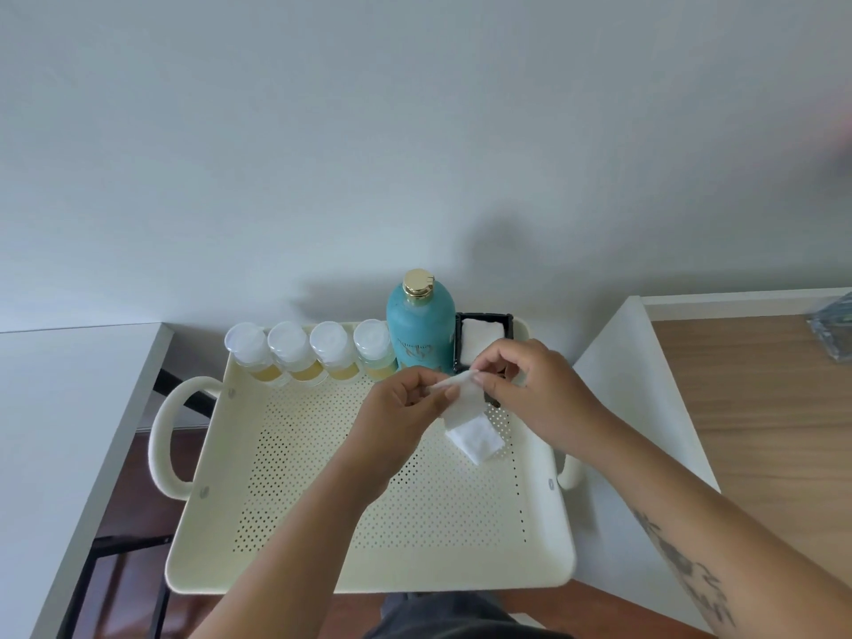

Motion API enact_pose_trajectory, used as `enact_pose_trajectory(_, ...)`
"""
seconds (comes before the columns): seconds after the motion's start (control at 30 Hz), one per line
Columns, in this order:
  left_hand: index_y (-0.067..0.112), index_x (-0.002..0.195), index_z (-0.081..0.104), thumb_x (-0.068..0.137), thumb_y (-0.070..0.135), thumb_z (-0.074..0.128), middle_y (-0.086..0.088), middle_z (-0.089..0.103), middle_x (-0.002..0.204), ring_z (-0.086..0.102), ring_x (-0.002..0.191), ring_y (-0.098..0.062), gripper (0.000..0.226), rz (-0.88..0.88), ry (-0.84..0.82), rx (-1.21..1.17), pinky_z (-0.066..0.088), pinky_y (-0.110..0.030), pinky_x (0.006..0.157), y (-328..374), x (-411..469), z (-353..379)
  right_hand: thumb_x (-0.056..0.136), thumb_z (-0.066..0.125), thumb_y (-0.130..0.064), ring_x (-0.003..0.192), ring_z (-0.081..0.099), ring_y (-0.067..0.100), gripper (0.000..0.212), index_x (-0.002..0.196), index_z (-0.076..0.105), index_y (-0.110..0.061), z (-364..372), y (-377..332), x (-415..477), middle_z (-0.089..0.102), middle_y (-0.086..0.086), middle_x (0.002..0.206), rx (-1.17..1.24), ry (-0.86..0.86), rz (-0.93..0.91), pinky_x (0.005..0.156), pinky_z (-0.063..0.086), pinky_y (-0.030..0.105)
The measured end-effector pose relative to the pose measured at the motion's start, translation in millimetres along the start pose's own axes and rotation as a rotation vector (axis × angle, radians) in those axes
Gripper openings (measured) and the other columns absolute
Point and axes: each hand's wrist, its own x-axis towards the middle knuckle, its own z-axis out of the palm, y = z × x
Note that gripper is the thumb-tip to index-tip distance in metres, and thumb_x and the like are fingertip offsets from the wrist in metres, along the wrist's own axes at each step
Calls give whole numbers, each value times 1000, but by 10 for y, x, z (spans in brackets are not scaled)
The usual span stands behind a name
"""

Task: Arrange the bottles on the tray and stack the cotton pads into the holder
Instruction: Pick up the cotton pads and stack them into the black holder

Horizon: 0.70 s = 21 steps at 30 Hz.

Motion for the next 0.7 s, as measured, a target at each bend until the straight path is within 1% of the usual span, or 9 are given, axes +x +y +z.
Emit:
enact_pose_trajectory(0.13,30,100,69,84,37,75,5,74,85,64,71,-3,18,-62,66,7,50,-14,61,-116,43,35,87,63,-26,71,56,2,6,84,63,-31,-145,30,129,63,-13,78,-11,68,76,61,42,9)
enact_pose_trajectory(0.2,33,99,67,85,40,73,5,72,89,65,75,-7,17,-133,102,110,51,-19,62,-261,43,60,88,63,-25,66,54,-1,3,87,65,-27,-204,65,235,63,-11,79,6,104,135,58,40,8)
enact_pose_trajectory(0.3,34,95,65,87,37,70,14,68,90,65,79,-6,10,-215,131,287,47,-19,62,-540,36,119,88,62,-25,60,51,-2,3,88,65,-23,-232,117,388,62,-10,78,-12,139,197,53,36,10)
enact_pose_trajectory(0.37,31,97,64,87,36,69,15,67,93,62,80,-4,11,-225,151,381,46,-19,62,-706,50,155,88,62,-25,59,50,-1,4,88,64,-21,-207,144,456,61,-11,77,-36,158,220,54,36,13)
enact_pose_trajectory(0.43,26,102,64,88,34,68,12,66,99,60,83,-2,17,-203,168,463,42,-17,62,-827,79,201,88,62,-24,60,50,-3,5,89,64,-20,-168,157,482,60,-12,78,-80,176,216,55,35,11)
enact_pose_trajectory(0.5,21,108,63,88,33,68,7,64,103,59,89,-7,24,-170,179,551,42,-18,66,-908,115,253,89,60,-22,73,52,1,8,94,63,-17,-134,170,465,62,-7,85,-151,203,171,64,41,18)
enact_pose_trajectory(0.57,18,112,62,87,35,68,4,60,105,58,94,-12,31,-146,174,631,45,-25,74,-950,149,305,89,58,-18,91,53,19,13,101,63,-14,-109,177,417,62,0,97,-314,258,72,77,45,33)
enact_pose_trajectory(0.63,18,112,61,86,39,68,4,57,104,58,97,-15,34,-136,173,688,50,-31,79,-963,176,353,89,57,-14,95,51,28,14,101,64,-12,-83,175,363,63,3,101,-470,281,-78,81,45,42)
enact_pose_trajectory(0.7,19,111,61,85,43,68,4,57,104,58,99,-18,36,-138,178,729,53,-37,81,-964,192,403,89,56,-14,96,51,28,15,100,67,-15,-43,174,298,65,-1,102,-550,235,-213,80,45,42)
